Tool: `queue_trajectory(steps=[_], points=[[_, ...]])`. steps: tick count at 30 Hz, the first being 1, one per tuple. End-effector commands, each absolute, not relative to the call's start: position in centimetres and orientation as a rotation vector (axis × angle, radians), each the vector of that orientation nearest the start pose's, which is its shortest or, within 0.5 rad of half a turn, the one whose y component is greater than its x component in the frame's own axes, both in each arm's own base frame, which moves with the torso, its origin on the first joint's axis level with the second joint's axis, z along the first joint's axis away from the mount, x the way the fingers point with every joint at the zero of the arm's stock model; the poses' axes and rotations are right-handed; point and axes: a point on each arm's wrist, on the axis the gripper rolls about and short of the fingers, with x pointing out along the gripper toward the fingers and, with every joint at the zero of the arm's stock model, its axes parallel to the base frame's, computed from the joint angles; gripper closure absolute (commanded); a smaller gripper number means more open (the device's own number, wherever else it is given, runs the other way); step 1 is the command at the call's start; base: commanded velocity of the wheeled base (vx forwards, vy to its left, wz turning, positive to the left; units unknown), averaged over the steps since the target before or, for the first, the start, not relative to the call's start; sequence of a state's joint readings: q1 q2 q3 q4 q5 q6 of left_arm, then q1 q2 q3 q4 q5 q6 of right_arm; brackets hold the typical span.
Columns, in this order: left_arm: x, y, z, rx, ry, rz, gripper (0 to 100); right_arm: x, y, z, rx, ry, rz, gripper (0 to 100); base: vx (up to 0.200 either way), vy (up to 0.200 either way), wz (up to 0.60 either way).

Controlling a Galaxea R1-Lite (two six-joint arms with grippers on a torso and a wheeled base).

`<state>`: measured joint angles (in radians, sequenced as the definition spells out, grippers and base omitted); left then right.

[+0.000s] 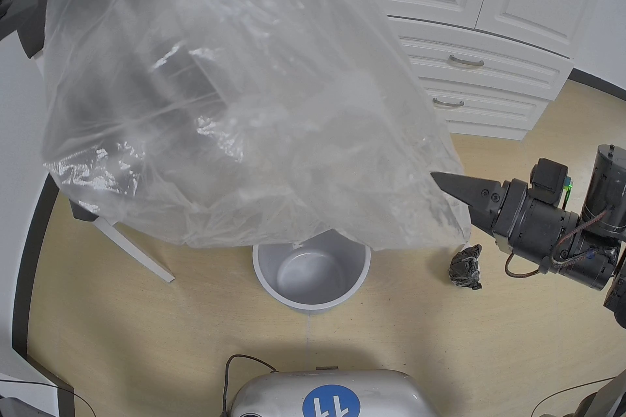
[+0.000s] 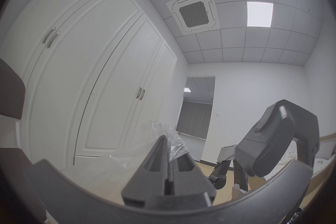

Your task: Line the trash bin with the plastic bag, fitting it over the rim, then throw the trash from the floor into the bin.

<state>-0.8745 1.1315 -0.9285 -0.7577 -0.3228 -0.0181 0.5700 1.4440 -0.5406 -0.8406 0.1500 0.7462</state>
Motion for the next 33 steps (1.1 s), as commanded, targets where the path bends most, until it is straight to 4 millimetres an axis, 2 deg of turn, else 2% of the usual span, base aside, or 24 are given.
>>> queue_trajectory(steps=[1,19,26,33], points=[[8.4,-11.2,36.6,-0.178,-0.571,-1.177,100,19.1,12.6,20.5,0.710,0.308,0.683,0,0.000,0.000,0.00],[8.4,-11.3,36.6,-0.175,-0.575,-1.193,100,19.3,13.5,18.5,0.692,0.389,0.729,0,0.000,0.000,0.00],[8.4,-11.5,36.6,-0.178,-0.570,-1.200,100,17.6,14.5,16.9,0.638,0.479,0.831,0,0.000,0.000,0.00],[8.3,-11.4,36.6,-0.179,-0.574,-1.201,100,17.6,14.9,16.2,0.619,0.477,0.850,0,0.000,0.000,0.00]])
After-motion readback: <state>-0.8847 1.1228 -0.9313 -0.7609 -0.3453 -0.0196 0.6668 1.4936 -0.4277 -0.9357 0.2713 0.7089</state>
